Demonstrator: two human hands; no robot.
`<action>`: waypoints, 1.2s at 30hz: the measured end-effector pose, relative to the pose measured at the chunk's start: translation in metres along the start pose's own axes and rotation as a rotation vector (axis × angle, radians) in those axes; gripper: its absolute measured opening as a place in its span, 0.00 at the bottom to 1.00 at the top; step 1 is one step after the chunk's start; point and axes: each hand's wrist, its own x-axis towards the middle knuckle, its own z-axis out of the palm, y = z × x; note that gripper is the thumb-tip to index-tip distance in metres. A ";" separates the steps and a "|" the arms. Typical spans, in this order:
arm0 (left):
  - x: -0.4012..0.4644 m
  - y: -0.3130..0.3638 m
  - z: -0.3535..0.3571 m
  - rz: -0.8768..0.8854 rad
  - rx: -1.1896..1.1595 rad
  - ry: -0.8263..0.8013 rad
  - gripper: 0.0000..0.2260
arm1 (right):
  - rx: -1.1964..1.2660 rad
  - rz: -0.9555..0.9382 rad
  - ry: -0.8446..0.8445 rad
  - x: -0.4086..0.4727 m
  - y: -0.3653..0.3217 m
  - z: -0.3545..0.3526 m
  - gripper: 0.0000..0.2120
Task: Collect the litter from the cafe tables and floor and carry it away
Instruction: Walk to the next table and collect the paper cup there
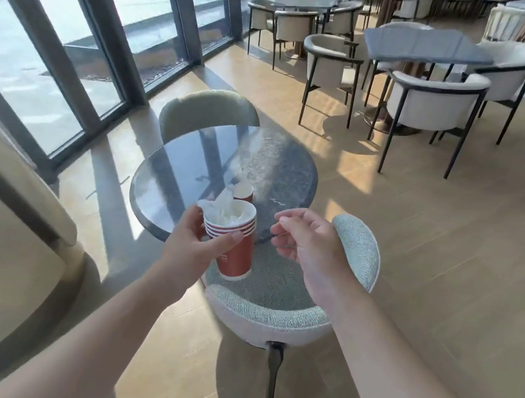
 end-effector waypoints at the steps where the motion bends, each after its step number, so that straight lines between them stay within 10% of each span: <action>1: 0.012 -0.001 0.003 -0.011 0.008 0.020 0.30 | 0.003 0.000 -0.008 0.015 -0.002 -0.005 0.06; 19: 0.158 -0.047 -0.051 -0.081 0.040 0.183 0.34 | -0.025 0.114 -0.128 0.188 0.019 0.059 0.07; 36: 0.369 -0.134 -0.078 -0.066 0.011 -0.127 0.29 | -0.007 0.157 0.173 0.351 0.048 0.129 0.06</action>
